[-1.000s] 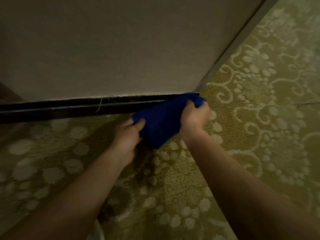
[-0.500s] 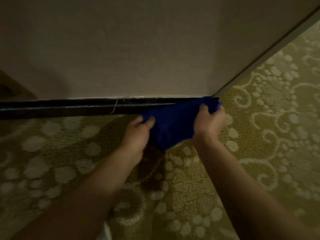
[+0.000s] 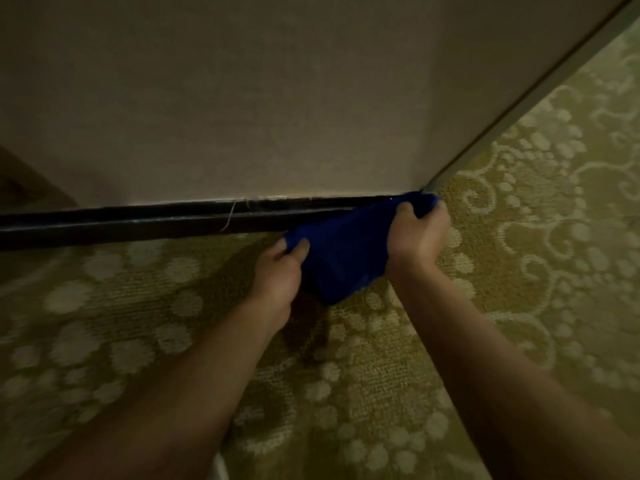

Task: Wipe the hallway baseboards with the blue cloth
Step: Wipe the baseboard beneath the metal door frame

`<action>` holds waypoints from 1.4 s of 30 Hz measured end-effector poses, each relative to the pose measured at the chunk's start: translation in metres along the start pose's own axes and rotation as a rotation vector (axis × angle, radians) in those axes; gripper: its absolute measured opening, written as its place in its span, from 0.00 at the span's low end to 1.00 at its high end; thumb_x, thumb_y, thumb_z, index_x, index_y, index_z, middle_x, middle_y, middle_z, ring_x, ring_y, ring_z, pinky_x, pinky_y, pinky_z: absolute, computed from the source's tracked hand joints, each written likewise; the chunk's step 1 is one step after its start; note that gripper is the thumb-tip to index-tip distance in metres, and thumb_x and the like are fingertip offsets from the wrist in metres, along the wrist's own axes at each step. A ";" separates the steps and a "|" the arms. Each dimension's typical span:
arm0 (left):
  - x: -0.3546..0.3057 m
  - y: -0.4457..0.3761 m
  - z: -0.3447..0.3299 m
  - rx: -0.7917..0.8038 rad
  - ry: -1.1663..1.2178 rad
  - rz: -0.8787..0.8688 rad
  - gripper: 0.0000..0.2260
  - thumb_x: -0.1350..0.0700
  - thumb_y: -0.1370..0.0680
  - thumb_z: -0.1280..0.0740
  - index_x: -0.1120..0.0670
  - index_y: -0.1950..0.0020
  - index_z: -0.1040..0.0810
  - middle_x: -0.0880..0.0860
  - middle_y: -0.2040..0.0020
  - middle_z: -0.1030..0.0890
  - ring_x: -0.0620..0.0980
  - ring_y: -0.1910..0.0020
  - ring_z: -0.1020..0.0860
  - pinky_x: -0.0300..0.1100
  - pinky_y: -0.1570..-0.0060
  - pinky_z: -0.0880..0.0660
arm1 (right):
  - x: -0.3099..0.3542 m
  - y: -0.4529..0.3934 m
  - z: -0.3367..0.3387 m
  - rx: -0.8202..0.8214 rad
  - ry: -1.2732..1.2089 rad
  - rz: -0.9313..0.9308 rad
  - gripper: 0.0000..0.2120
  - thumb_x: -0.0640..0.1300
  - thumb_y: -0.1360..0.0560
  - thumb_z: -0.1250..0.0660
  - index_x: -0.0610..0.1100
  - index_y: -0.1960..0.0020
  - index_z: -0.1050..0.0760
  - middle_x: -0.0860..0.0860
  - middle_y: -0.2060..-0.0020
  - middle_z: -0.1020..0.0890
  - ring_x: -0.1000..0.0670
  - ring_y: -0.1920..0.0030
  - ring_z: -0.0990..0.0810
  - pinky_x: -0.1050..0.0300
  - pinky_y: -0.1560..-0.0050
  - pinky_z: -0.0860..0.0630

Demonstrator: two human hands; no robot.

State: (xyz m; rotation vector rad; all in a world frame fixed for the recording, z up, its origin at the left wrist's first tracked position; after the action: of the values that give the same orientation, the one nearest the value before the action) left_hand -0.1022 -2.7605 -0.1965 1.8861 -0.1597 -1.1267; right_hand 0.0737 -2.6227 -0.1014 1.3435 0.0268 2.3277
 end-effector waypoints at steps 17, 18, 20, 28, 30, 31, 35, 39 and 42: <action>-0.008 0.007 0.006 -0.048 0.269 0.030 0.19 0.51 0.23 0.31 0.47 0.32 0.26 0.53 0.39 0.19 0.54 0.43 0.20 0.54 0.38 0.25 | -0.010 0.011 -0.010 0.050 -0.122 -0.121 0.15 0.42 0.23 0.38 0.43 0.36 0.28 0.44 0.43 0.21 0.41 0.43 0.22 0.41 0.40 0.24; -0.011 0.010 0.006 -0.058 0.301 0.016 0.20 0.51 0.23 0.31 0.47 0.31 0.27 0.53 0.39 0.19 0.55 0.43 0.20 0.55 0.38 0.25 | -0.007 0.020 -0.014 0.023 -0.114 -0.110 0.15 0.42 0.23 0.38 0.41 0.36 0.28 0.43 0.42 0.21 0.41 0.42 0.22 0.41 0.39 0.25; -0.013 0.014 0.017 -0.132 0.329 -0.008 0.21 0.51 0.21 0.33 0.47 0.28 0.30 0.53 0.38 0.21 0.56 0.41 0.21 0.56 0.37 0.26 | 0.004 0.044 -0.028 0.039 -0.042 -0.053 0.13 0.41 0.22 0.38 0.40 0.39 0.28 0.42 0.43 0.21 0.40 0.42 0.22 0.44 0.38 0.26; -0.019 0.031 0.028 -0.059 0.239 -0.079 0.19 0.52 0.20 0.35 0.48 0.28 0.28 0.52 0.34 0.22 0.53 0.37 0.23 0.53 0.33 0.28 | 0.004 0.034 -0.026 0.153 0.001 0.017 0.12 0.44 0.23 0.36 0.43 0.40 0.26 0.43 0.43 0.21 0.40 0.42 0.22 0.41 0.38 0.26; -0.034 0.039 0.025 -0.058 0.191 -0.168 0.13 0.53 0.19 0.36 0.50 0.35 0.23 0.52 0.39 0.18 0.52 0.42 0.20 0.53 0.37 0.25 | 0.002 0.045 -0.029 0.088 -0.065 -0.060 0.14 0.43 0.23 0.37 0.42 0.38 0.28 0.42 0.41 0.21 0.40 0.41 0.23 0.42 0.37 0.26; -0.039 0.041 0.032 -0.113 0.211 -0.205 0.10 0.53 0.18 0.36 0.50 0.38 0.21 0.52 0.43 0.17 0.52 0.44 0.19 0.53 0.39 0.24 | 0.004 0.054 -0.038 0.101 -0.079 -0.065 0.13 0.42 0.24 0.37 0.42 0.39 0.27 0.42 0.42 0.21 0.39 0.42 0.22 0.42 0.38 0.26; -0.035 0.047 0.076 -0.350 0.358 -0.176 0.06 0.53 0.19 0.36 0.44 0.45 0.22 0.52 0.41 0.20 0.55 0.43 0.21 0.57 0.38 0.26 | 0.010 0.084 -0.082 0.404 -0.051 0.030 0.07 0.43 0.24 0.35 0.44 0.47 0.25 0.43 0.50 0.19 0.41 0.48 0.20 0.42 0.42 0.23; -0.029 0.046 0.081 -0.228 0.292 -0.108 0.14 0.54 0.20 0.34 0.47 0.34 0.24 0.52 0.39 0.20 0.53 0.43 0.21 0.50 0.45 0.23 | 0.004 0.065 -0.073 0.372 -0.070 0.095 0.04 0.43 0.24 0.34 0.44 0.50 0.24 0.45 0.54 0.18 0.44 0.52 0.19 0.41 0.44 0.22; -0.039 0.050 0.064 -0.041 0.102 -0.126 0.10 0.55 0.19 0.35 0.48 0.40 0.21 0.48 0.44 0.18 0.45 0.47 0.20 0.38 0.55 0.27 | -0.005 0.055 -0.043 0.048 -0.105 0.040 0.10 0.42 0.23 0.37 0.41 0.44 0.25 0.43 0.49 0.18 0.42 0.48 0.20 0.44 0.41 0.24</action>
State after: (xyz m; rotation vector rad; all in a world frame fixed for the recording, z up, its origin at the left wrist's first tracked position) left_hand -0.1572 -2.8105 -0.1455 1.9333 0.0394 -1.1061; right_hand 0.0199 -2.6649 -0.1156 1.5005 0.0229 2.2998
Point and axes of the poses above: each hand's wrist, its own y-axis away from the middle knuckle, its own z-axis out of the back of the hand, x = y × z, the point moved 10 cm from there along -y, towards the middle knuckle
